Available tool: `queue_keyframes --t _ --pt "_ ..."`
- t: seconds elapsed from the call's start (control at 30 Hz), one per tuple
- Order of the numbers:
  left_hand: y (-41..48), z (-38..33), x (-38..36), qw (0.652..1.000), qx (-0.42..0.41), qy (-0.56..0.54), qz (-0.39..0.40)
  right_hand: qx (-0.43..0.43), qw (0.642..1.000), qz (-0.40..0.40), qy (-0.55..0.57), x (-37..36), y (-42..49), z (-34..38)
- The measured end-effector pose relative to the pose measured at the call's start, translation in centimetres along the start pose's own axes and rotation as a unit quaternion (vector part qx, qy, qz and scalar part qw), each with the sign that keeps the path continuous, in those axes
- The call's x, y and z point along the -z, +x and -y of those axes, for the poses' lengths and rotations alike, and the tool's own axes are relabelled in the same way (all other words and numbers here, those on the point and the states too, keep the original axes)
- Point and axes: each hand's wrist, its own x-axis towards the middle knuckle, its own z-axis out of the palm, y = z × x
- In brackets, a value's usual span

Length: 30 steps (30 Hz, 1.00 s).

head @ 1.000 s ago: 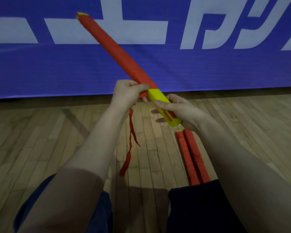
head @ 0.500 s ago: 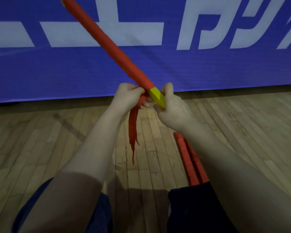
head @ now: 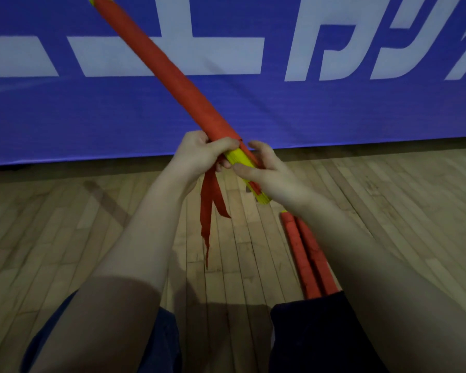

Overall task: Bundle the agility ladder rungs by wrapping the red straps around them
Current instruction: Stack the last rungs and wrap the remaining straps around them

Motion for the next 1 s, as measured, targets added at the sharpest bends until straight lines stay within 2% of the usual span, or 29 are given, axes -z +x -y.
queue_keyframes --t 0.1,0.17,0.33,0.5,0.77,0.87,1.0 --pt "-0.2 -0.3 0.2 0.999 -0.017 -0.012 0.045 -0.063 0.99 0.105 0.074 1.2 -0.8 0.4" --pt "-0.3 -0.4 0.3 0.997 -0.019 -0.007 0.072 -0.076 0.975 0.161 0.133 1.4 -1.1 0.2" --pt "-0.7 -1.6 0.9 0.995 -0.022 -0.03 0.089 0.0 0.963 0.149 0.225 1.3 -1.1 0.8" --pt "-0.9 -1.5 1.4 0.995 -0.024 -0.043 0.09 0.043 0.961 0.111 0.248 1.2 -1.0 1.3" --pt "-0.3 -0.8 1.3 0.996 0.016 -0.018 0.083 0.052 0.969 -0.012 0.24 3.4 -0.3 0.5" --pt "-0.1 -0.8 1.0 0.993 0.033 0.018 0.113 0.062 0.975 -0.057 0.206 3.9 0.1 -0.1" --pt "-0.2 -0.9 0.4 0.991 0.02 0.033 0.129 0.041 0.986 -0.125 0.106 3.6 0.6 -0.6"
